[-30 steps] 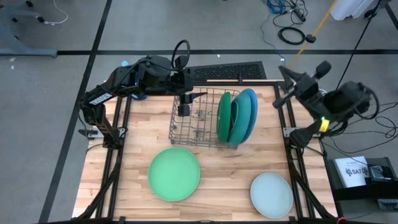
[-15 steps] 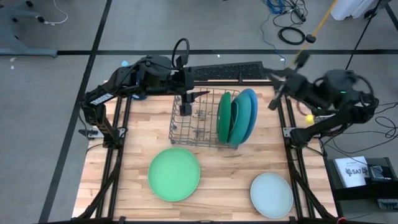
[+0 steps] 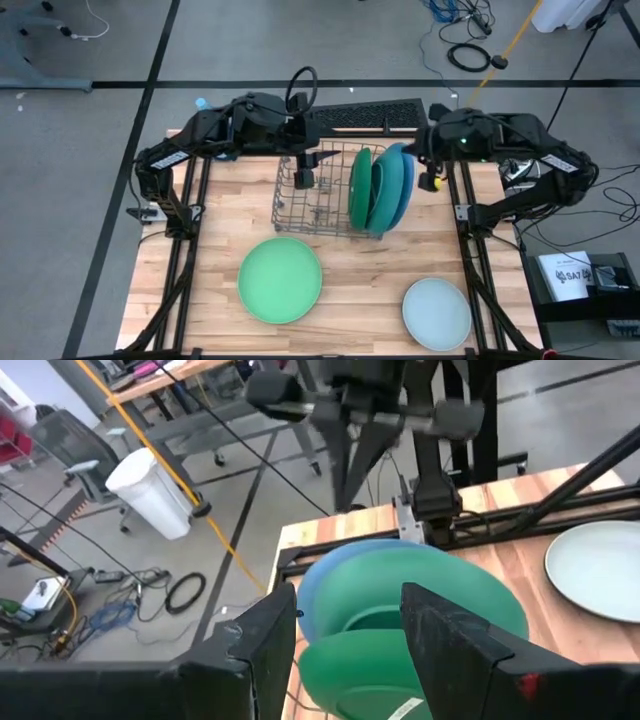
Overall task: Sort dishes
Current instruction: Put the green plate into the dish rack
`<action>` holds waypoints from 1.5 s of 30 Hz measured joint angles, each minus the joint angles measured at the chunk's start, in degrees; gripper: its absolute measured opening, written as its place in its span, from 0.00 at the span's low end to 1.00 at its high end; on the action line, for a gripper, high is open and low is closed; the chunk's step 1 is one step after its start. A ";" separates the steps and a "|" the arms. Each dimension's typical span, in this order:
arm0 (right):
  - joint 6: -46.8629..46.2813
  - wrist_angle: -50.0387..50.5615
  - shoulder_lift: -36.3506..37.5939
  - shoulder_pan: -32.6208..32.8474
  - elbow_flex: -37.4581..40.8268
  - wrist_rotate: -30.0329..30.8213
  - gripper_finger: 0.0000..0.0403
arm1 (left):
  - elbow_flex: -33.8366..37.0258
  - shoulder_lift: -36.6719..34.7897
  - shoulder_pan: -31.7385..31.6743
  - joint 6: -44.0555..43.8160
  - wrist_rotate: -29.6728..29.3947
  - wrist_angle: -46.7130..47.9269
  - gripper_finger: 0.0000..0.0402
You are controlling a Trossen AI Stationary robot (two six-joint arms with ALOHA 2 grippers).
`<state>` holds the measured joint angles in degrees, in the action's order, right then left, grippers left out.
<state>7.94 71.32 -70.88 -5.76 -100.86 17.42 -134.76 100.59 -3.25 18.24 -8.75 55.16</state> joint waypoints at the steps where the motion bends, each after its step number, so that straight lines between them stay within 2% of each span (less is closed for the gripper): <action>1: -0.83 0.96 0.18 -0.10 -0.02 -1.59 0.00 | 0.04 0.05 0.00 0.00 0.00 0.19 0.45; 4: -2.33 2.42 0.17 -0.22 1.46 -3.78 0.00 | 0.07 0.33 0.00 0.20 0.00 0.12 0.45; 11: -4.31 2.65 -0.46 -0.22 10.44 -6.79 0.00 | 0.09 0.63 0.00 0.26 0.00 1.10 0.45; 17: -5.57 0.94 -0.08 -0.85 14.22 -6.29 0.00 | 0.09 0.59 0.00 0.70 0.00 1.42 0.45; 24: -3.98 -5.55 -0.33 -1.05 16.50 -6.29 0.00 | 0.09 0.59 0.00 1.60 0.00 1.27 0.45; 32: -1.12 -7.25 -2.38 -1.12 16.74 0.84 0.00 | 0.09 0.57 0.00 1.55 0.00 1.11 0.45; 38: 1.99 -4.93 -5.09 -1.13 17.05 10.84 0.00 | 0.09 0.57 0.00 0.45 0.03 1.16 0.45; 45: 6.22 -8.38 -0.53 -0.13 14.33 8.32 0.00 | 0.07 0.57 0.00 0.11 1.09 1.48 0.45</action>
<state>14.16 62.94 -71.41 -5.89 -86.53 25.74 -134.69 101.16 -3.25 18.35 -7.66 56.64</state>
